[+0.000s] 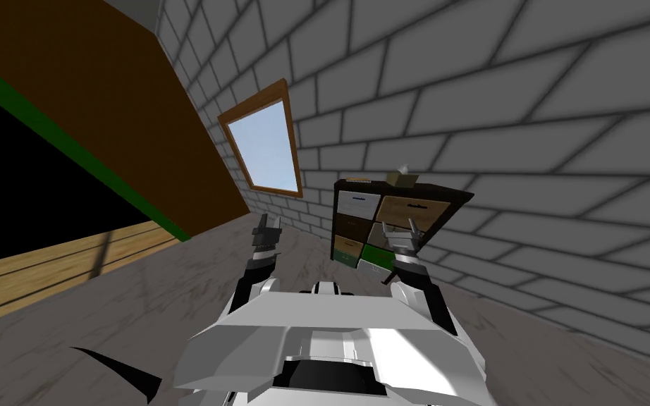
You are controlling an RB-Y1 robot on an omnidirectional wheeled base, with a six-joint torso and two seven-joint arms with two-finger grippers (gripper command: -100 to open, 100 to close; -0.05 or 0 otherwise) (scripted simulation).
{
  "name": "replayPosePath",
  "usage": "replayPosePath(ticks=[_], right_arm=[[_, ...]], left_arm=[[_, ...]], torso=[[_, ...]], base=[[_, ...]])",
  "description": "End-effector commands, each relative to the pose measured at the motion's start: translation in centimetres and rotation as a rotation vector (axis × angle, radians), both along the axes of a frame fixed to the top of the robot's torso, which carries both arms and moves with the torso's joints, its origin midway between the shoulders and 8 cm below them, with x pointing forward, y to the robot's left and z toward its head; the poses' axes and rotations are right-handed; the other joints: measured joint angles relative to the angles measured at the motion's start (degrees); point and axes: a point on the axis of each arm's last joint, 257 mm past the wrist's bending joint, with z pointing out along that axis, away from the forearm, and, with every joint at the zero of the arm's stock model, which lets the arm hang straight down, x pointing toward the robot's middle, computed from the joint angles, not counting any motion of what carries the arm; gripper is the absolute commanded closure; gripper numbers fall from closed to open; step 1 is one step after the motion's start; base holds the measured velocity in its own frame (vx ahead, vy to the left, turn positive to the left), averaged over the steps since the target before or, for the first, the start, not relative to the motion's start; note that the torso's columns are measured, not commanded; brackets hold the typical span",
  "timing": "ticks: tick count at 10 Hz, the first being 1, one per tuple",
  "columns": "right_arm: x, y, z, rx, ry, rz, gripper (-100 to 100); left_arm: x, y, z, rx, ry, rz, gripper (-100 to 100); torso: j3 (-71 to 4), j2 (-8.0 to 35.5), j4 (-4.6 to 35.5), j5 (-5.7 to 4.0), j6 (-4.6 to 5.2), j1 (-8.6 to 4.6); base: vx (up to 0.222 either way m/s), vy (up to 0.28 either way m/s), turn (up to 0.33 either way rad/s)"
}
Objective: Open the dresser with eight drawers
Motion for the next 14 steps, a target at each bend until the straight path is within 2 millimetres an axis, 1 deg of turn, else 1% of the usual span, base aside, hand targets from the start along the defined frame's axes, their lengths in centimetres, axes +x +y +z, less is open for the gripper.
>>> replayPosePath(ticks=[1,2,3,4,6,7,8,9,11,12,13,14], right_arm=[[0.0,-1.0,-1.2,0.094,-0.002,0.036,-100],[0.0,-1.9,-2.2,0.149,0.000,0.043,-100],[0.0,-1.9,-2.2,0.171,-0.004,0.058,-100],[0.0,-2.8,-3.2,0.225,-0.004,0.062,-100],[0.0,-2.8,-3.2,0.256,-0.011,0.084,-100],[0.0,-3.8,-4.3,0.319,-0.015,0.093,-100],[0.0,-3.8,-4.3,0.338,-0.020,0.106,-100],[-0.1,-4.8,-5.4,0.396,-0.024,0.108,-100],[-0.1,-4.8,-5.4,0.425,-0.032,0.128,-100],[-0.2,-5.7,-6.5,0.489,-0.040,0.133,-100],[-0.2,-5.7,-6.5,0.508,-0.046,0.147,-100],[-0.3,-6.7,-7.7,0.565,-0.054,0.145,-100]], left_arm=[[0.0,0.0,0.0,0.000,0.000,0.000,0],[0.0,0.0,0.0,0.000,0.000,0.000,0],[0.0,0.0,0.0,0.000,0.000,0.000,0],[0.0,0.0,0.0,0.000,0.000,0.000,0],[0.0,0.0,0.0,0.000,0.000,0.000,0],[0.0,0.0,0.0,0.000,0.000,0.000,0],[0.0,0.0,0.0,0.000,0.000,0.000,0],[0.0,0.0,0.0,0.000,0.000,0.000,0],[0.0,0.0,0.0,0.000,0.000,0.000,0],[0.0,0.0,0.0,0.000,0.000,0.000,0],[0.0,0.0,0.0,0.000,0.000,0.000,0],[0.0,0.0,0.0,0.000,0.000,0.000,0]], torso=[[0.0,0.0,0.0,0.00,-0.02,0.00],[0.0,0.0,0.0,0.00,0.02,-0.01],[0.0,0.0,0.0,-0.01,-0.03,0.00],[0.0,0.0,0.0,0.00,0.02,0.00],[0.0,0.0,0.0,0.00,0.01,-0.01],[0.0,0.0,0.0,0.00,0.01,0.00],[0.0,0.0,0.0,0.00,-0.04,0.01],[0.0,0.0,0.0,0.00,0.01,-0.01],[0.0,0.0,0.0,0.00,0.02,-0.01],[0.0,0.0,0.0,0.00,0.01,0.00],[0.0,0.0,0.0,0.00,-0.04,0.01],[0.0,0.0,0.0,0.00,0.01,-0.01]], base=[[-0.001,0.000,0.075],[-0.002,0.002,0.161],[-0.001,0.000,0.086],[-0.002,0.001,0.150],[-0.001,0.000,0.049],[-0.002,0.001,0.166],[-0.002,-0.002,0.108],[-0.003,-0.001,0.182],[-0.001,-0.003,0.028],[-0.003,0.000,0.173],[-0.003,-0.004,0.101],[-0.004,-0.004,0.193]])
